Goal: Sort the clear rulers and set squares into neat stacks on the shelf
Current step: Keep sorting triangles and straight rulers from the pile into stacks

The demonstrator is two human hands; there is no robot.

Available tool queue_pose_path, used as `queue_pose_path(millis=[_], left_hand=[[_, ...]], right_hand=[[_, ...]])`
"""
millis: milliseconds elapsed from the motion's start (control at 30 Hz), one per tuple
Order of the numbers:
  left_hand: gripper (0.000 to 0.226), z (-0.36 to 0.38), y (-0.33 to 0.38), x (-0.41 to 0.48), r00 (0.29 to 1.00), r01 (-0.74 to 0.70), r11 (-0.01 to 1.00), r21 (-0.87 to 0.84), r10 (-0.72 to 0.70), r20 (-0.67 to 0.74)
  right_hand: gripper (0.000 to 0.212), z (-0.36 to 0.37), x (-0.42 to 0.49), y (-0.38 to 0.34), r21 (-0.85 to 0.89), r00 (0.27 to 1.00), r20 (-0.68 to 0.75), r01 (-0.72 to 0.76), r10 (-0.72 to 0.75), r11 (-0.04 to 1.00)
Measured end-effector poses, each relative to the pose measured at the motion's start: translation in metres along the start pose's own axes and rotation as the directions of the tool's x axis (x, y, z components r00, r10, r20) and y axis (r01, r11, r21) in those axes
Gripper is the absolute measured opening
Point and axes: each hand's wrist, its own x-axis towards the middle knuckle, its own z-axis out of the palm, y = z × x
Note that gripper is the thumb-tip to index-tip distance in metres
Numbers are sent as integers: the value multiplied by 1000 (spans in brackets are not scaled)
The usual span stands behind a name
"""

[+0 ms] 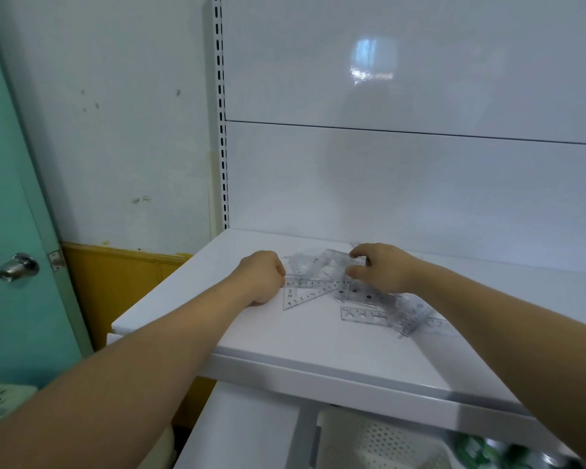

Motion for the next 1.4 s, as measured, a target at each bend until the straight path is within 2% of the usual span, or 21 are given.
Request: queue_pose_path(millis=[167,233,300,367,500,700,867,1033,1200,1300,1400], left_hand=[[14,-1,-6,-4,988,-91,970,-225,60,-144],[19,-6,-3,-7,989,-81,920,-383,28,-143],[22,-13,-1,-12,993,-61,886,-459,6,-121],[26,-21,-1,-16,992,-103,909,-405,66,-105],[47,-37,-8,-24,965,-248,940,-233,221,-139],[47,-45,-4,-38,862,-410,909,-70,362,-355],[48,-31,22,-49,867,-459,887,-39,438,-239],[47,8,69,-70,847,-526,849,-47,519,-112],[50,59,149,-107,772,-634,771,-60,635,1],[49,100,212,-139,715,-696,715,-74,699,31],[49,143,276,-172,687,-718,688,-107,725,52]], right_hand=[[53,-4,-3,2,44,985,-168,42,-34,998],[53,-8,-5,-1,36,970,-235,68,-57,997],[53,-12,-7,-5,33,952,-298,82,-68,996],[54,-15,-11,-8,18,924,-372,97,-83,995],[54,-21,-22,-13,-24,858,-502,117,-113,993],[54,-26,-52,-15,-111,787,-608,44,-103,993],[55,-26,-98,-1,-32,810,-581,-117,77,993],[56,-35,-177,50,-23,805,-524,-342,280,940],[57,-52,-278,116,-3,736,-516,-513,438,858],[56,-65,-349,155,18,679,-520,-598,518,801],[56,-81,-417,195,26,614,-517,-686,597,727]])
